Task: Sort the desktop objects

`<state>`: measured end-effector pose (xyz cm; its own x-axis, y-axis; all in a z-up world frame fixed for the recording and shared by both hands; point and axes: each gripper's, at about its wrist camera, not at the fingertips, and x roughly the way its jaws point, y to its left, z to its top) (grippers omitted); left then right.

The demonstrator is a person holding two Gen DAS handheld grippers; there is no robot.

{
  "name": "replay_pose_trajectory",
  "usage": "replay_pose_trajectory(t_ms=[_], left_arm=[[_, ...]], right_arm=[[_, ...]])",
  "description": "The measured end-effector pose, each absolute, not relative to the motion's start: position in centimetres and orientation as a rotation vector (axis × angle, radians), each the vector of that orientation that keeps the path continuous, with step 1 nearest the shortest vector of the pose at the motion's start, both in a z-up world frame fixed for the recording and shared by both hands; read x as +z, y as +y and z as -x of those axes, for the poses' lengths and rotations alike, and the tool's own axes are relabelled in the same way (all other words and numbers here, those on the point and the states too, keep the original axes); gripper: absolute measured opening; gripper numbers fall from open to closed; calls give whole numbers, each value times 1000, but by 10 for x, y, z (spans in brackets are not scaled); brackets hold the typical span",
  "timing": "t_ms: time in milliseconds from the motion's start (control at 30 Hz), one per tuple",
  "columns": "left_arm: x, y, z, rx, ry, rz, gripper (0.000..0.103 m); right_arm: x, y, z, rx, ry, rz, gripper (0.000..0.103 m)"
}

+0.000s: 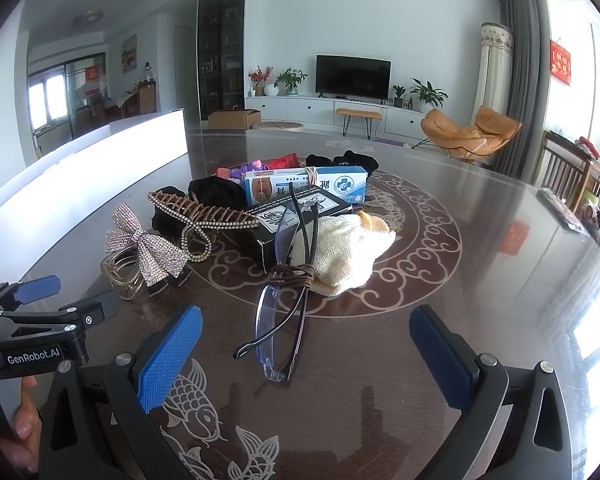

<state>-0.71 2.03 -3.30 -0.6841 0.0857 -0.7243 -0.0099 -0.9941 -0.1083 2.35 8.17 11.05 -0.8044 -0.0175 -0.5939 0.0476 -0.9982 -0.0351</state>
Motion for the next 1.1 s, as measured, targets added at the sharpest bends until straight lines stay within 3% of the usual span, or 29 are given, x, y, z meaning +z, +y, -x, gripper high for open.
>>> replay_pose_trajectory(t_ms=[1100], left_arm=[[-41, 17, 9, 2809, -174, 1277, 103]], right_arm=[[110, 82, -23, -2948, 63, -983, 103]])
